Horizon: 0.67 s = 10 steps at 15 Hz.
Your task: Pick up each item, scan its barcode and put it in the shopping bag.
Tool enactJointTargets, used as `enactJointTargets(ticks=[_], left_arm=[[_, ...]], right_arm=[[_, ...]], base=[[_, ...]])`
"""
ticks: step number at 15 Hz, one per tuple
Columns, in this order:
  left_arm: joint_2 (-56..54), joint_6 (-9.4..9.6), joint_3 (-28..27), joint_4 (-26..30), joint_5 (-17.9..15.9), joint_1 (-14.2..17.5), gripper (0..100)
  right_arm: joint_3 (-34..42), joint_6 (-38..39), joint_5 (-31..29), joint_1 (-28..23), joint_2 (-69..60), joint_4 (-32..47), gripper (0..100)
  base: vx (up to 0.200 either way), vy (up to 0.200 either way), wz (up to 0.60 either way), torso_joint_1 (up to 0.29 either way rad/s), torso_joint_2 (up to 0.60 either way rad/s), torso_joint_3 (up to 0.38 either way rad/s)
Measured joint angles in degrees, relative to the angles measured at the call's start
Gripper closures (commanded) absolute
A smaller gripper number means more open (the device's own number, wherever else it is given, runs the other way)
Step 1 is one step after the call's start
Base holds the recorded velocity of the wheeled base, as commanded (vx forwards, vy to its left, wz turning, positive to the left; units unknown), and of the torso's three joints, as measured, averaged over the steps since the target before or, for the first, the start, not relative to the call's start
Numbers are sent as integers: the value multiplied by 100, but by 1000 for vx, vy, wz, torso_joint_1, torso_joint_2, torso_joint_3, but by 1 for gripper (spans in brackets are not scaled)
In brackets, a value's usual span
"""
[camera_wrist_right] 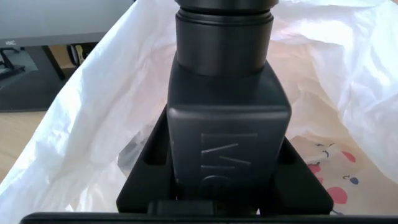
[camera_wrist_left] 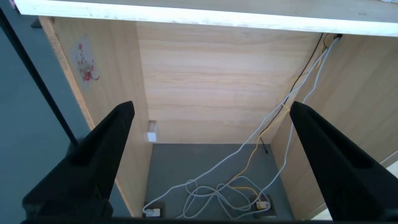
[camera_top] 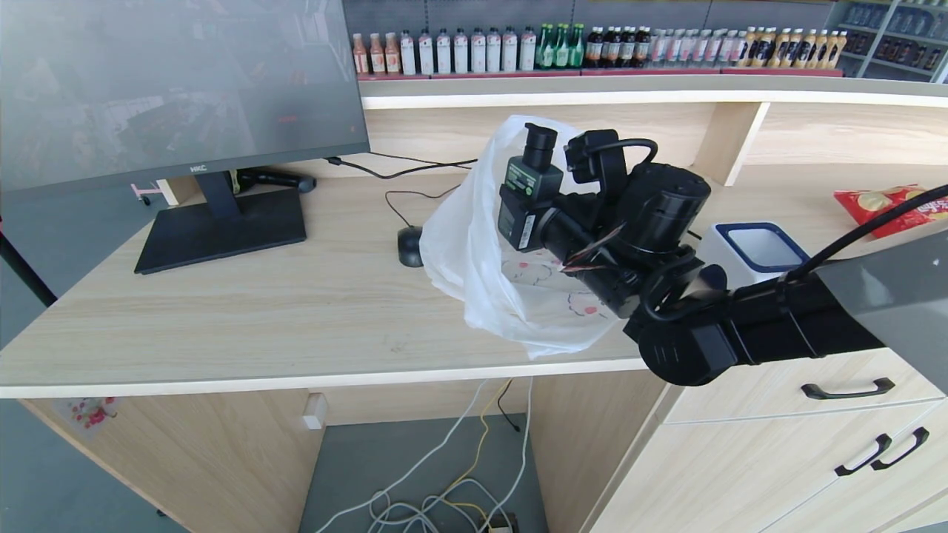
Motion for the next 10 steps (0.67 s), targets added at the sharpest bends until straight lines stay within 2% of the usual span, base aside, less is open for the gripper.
enactJointTargets(ticks=[10], left_arm=[[0,0,0,0,0,-1,0]], right_arm=[[282,-67,167,5,166,4,100]], base=[[0,0,0,0,0,0]])
